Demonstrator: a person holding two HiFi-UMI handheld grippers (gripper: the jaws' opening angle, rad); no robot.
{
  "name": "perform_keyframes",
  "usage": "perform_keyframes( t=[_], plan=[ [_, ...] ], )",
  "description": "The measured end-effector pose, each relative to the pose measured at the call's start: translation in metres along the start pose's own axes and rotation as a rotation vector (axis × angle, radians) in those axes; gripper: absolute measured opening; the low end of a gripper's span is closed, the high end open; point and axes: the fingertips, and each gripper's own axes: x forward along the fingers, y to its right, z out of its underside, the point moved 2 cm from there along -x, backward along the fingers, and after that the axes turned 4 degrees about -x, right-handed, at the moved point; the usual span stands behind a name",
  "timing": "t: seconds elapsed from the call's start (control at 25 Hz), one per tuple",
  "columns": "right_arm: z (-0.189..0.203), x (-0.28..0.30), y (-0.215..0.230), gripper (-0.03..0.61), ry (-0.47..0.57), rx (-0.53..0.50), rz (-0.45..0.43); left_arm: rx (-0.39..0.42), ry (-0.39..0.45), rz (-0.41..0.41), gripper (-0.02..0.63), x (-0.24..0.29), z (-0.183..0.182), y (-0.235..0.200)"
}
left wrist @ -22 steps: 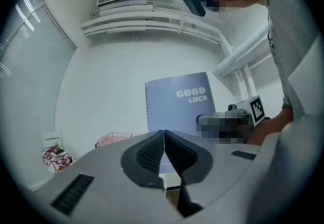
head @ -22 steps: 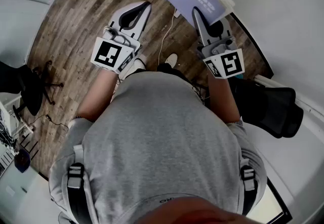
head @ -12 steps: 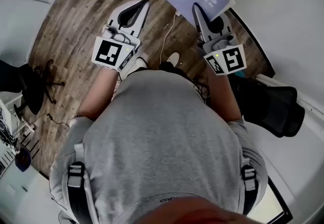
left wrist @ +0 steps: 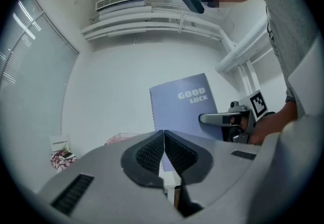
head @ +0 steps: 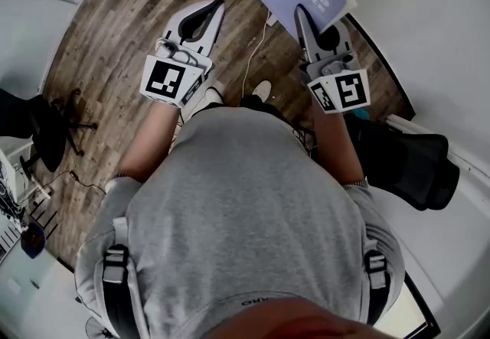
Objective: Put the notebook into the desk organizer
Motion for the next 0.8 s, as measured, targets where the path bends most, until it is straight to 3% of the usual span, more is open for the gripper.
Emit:
perform_keyframes(
  t=[0.8],
  plan=[
    [0.001,0.006,0.035,0.04,0.012,0.004,-0.05,0.002,-0.004,-0.04,0.021,0.035,-0.001,0.005]
  ],
)
